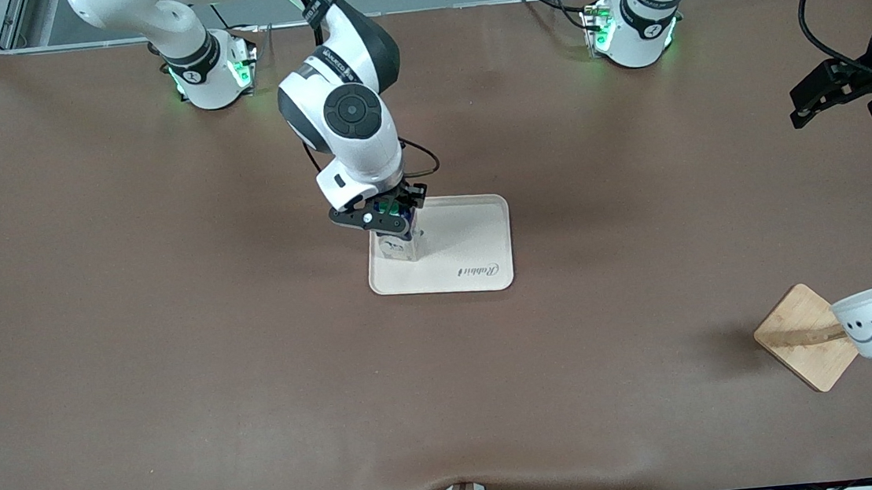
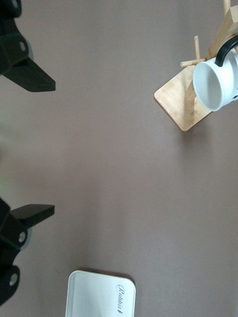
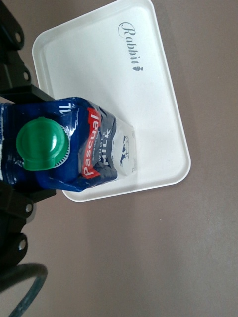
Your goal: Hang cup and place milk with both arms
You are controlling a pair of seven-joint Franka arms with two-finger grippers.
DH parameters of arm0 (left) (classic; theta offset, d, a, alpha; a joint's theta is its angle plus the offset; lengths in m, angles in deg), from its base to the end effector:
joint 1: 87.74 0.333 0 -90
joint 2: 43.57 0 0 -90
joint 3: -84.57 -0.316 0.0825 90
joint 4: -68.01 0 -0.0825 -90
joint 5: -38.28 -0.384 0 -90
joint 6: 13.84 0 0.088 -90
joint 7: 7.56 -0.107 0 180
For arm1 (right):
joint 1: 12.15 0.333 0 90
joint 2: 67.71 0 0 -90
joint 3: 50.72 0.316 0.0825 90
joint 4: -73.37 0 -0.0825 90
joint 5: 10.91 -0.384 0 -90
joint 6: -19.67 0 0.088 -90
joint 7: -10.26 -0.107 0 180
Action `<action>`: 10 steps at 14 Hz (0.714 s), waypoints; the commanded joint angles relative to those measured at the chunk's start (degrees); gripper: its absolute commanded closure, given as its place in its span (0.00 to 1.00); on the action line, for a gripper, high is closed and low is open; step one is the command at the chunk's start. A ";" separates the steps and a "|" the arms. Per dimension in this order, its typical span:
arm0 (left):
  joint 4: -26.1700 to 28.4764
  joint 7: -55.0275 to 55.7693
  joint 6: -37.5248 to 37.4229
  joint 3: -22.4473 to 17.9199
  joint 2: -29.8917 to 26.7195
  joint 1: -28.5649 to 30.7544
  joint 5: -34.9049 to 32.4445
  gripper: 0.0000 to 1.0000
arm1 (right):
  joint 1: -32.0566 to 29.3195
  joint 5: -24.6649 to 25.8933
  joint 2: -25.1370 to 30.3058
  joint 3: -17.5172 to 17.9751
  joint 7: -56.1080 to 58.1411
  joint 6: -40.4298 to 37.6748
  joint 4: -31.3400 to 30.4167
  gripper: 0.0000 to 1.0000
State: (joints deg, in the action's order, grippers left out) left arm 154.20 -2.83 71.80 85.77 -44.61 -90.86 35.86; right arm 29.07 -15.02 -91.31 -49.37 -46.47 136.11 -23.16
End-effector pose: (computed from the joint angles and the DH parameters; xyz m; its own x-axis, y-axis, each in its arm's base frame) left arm 0.5401 -0.0361 0.6590 0.9999 0.0103 0.0121 0.0108 -0.9991 -0.0416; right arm 0.4819 0.4461 0.3559 0.9557 -0.2785 -0.0957 -0.2783 -0.9604 0.0156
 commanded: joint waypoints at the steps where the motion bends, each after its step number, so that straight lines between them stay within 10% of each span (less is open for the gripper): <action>1: 1.26 0.89 0.84 2.39 -1.24 1.62 0.92 0.00 | 0.70 0.51 -1.36 -0.56 -3.11 -0.25 2.57 1.00; 10: 1.61 2.48 0.57 2.93 -1.51 1.54 0.13 0.00 | -10.53 -9.51 -1.01 -0.56 3.18 -17.72 15.57 1.00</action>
State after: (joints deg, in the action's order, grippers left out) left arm 154.39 -0.19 71.81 87.91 -44.61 -90.19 35.86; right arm 21.26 -23.37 -91.82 -50.66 -46.85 122.39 -10.44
